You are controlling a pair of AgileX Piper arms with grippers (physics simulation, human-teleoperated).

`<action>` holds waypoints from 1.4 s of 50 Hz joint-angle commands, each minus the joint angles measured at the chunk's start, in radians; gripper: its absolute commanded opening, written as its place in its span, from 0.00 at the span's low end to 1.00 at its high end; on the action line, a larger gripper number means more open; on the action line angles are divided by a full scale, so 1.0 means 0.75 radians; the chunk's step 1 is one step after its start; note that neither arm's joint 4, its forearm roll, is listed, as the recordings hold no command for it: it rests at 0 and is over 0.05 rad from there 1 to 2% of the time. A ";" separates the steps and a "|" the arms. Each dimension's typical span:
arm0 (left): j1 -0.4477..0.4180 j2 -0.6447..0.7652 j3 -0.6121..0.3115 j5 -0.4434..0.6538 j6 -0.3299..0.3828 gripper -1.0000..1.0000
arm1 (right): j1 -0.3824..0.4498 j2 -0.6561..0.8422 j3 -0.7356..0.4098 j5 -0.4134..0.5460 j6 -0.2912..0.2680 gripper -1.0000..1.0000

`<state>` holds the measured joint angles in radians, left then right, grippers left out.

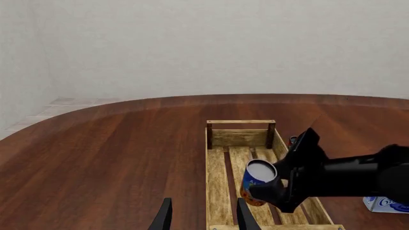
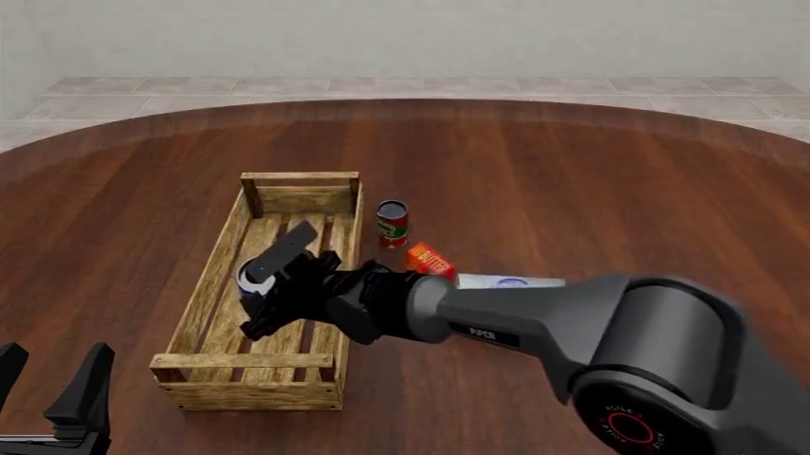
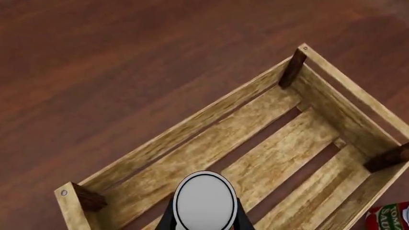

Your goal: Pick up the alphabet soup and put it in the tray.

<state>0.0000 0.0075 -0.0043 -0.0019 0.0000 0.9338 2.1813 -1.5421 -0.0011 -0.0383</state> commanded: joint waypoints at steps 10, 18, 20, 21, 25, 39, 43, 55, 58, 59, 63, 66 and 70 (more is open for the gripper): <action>0.000 0.000 0.000 0.000 0.000 1.00 | -0.035 0.021 -0.037 0.006 0.013 1.00; 0.000 0.000 0.000 0.000 0.000 1.00 | -0.037 0.009 -0.033 0.006 0.015 1.00; 0.000 0.000 0.000 0.000 0.000 1.00 | -0.038 0.006 -0.034 0.007 0.027 1.00; 0.000 0.000 0.000 0.000 0.000 1.00 | -0.040 0.004 -0.033 0.006 0.025 1.00; 0.000 0.000 0.000 0.000 0.000 1.00 | -0.044 -0.001 -0.018 -0.006 0.029 1.00; 0.000 0.000 0.000 0.000 0.000 1.00 | -0.046 -0.149 0.078 -0.019 0.053 1.00; 0.000 0.000 0.000 0.000 0.000 1.00 | -0.035 -0.198 0.116 -0.023 0.063 1.00; 0.000 0.000 0.000 0.000 0.000 1.00 | -0.019 -0.242 0.148 -0.018 0.036 1.00; 0.000 0.000 0.000 0.000 0.000 1.00 | -0.014 -0.256 0.151 -0.009 0.037 1.00; 0.000 0.000 0.000 0.000 0.000 1.00 | -0.015 -0.260 0.150 -0.007 0.036 1.00; 0.000 0.000 0.000 0.000 0.000 1.00 | -0.018 -0.277 0.160 -0.007 0.032 1.00; 0.000 0.000 0.000 0.000 0.000 1.00 | -0.016 -0.299 0.179 -0.016 0.027 1.00; 0.000 0.000 0.000 0.000 0.000 1.00 | -0.019 -0.419 0.287 -0.090 0.031 1.00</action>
<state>0.0000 0.0075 -0.0043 -0.0019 0.0000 0.9205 1.9669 -1.4093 -0.0214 -0.0112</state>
